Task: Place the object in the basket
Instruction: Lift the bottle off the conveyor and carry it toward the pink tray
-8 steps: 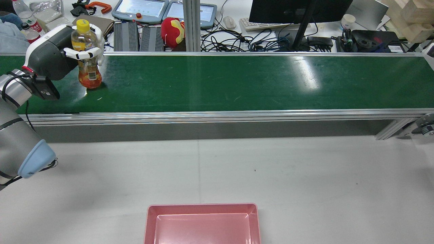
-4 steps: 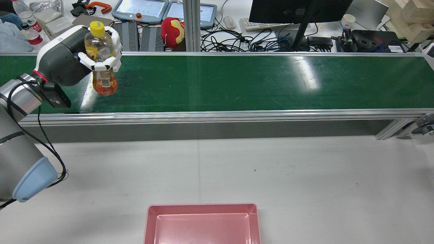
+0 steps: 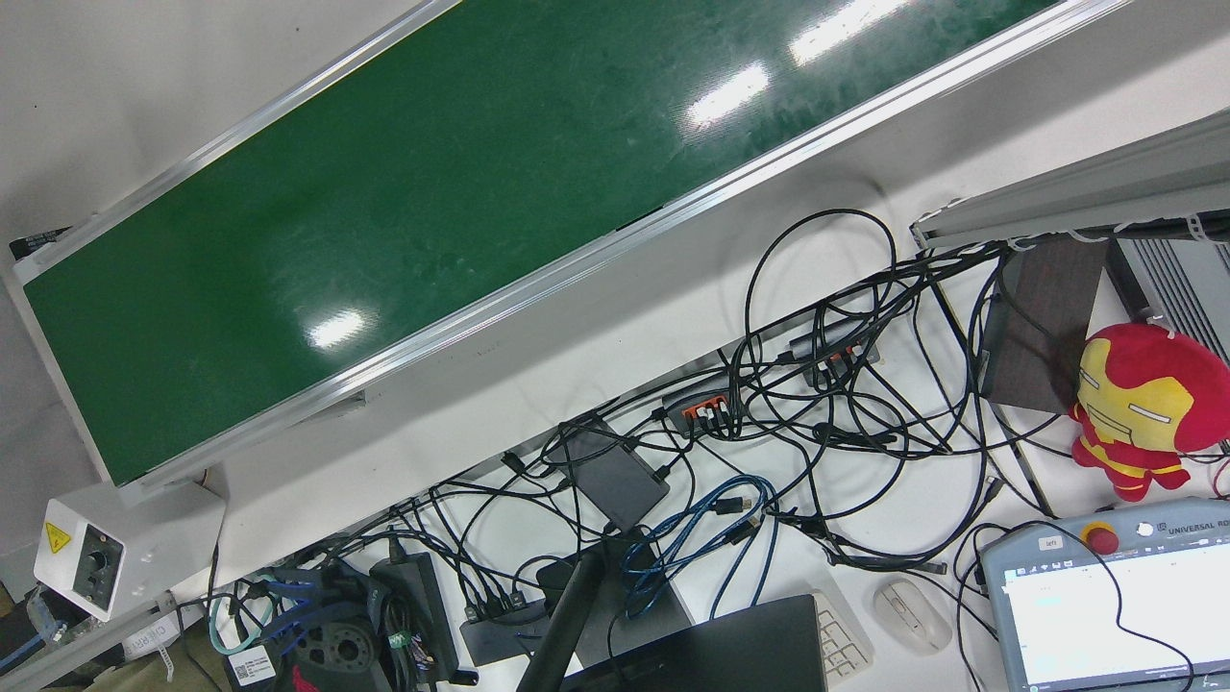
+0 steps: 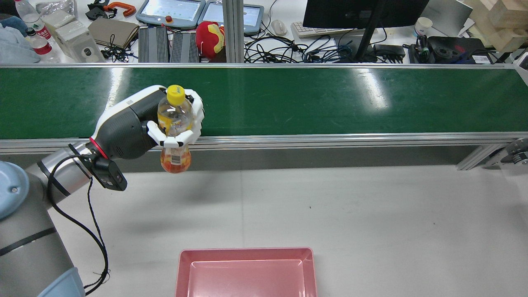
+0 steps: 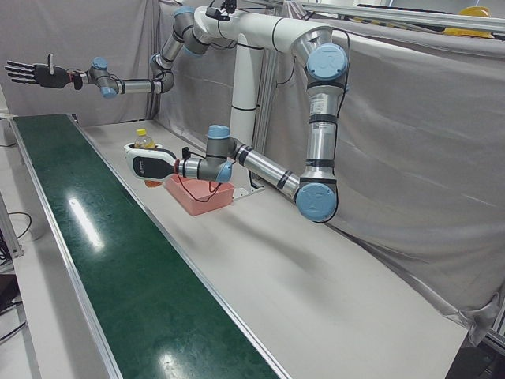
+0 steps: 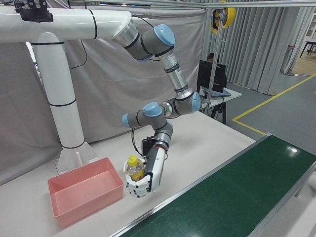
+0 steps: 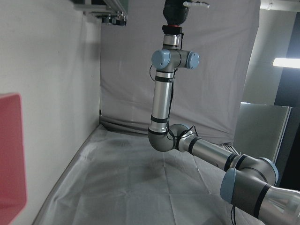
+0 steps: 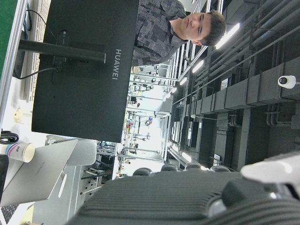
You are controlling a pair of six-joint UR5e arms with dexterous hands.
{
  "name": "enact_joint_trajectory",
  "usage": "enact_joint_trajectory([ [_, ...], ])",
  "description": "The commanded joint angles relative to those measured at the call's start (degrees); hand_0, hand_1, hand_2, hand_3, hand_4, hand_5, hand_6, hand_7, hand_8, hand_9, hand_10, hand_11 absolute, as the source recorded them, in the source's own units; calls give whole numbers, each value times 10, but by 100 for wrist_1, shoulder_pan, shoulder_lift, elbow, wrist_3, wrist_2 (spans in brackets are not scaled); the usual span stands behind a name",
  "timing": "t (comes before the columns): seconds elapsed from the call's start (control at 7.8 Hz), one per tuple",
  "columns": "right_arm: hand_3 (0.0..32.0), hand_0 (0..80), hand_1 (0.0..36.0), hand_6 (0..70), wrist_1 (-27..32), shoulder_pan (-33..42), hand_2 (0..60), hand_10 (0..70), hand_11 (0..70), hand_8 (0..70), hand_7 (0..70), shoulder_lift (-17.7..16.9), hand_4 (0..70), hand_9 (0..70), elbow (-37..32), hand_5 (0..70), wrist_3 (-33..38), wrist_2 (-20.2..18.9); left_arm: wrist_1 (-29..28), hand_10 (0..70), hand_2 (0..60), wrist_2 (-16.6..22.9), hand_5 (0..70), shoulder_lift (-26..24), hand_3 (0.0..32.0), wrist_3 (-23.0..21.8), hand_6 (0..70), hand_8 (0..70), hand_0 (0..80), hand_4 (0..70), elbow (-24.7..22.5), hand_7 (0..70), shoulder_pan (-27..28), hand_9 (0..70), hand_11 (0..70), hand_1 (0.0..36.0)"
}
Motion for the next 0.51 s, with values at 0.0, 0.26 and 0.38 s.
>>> enact_joint_trajectory([
  [0.0,0,0,0,0,0,0,0,0,0,0,0,0,0,0,-4,0,0,0,215,438,600,-1,700,1,0,450,674,700,762,700,-169,700,1486,700,635,360],
  [0.26,0,0,0,0,0,0,0,0,0,0,0,0,0,0,-4,0,0,0,251,432,600,-9,700,1,0,647,628,700,800,700,-231,700,2147,700,628,360],
  [0.38,0,0,0,0,0,0,0,0,0,0,0,0,0,0,-13,0,0,9,338,435,600,-18,700,10,0,708,607,700,800,691,-405,700,2280,700,632,360],
])
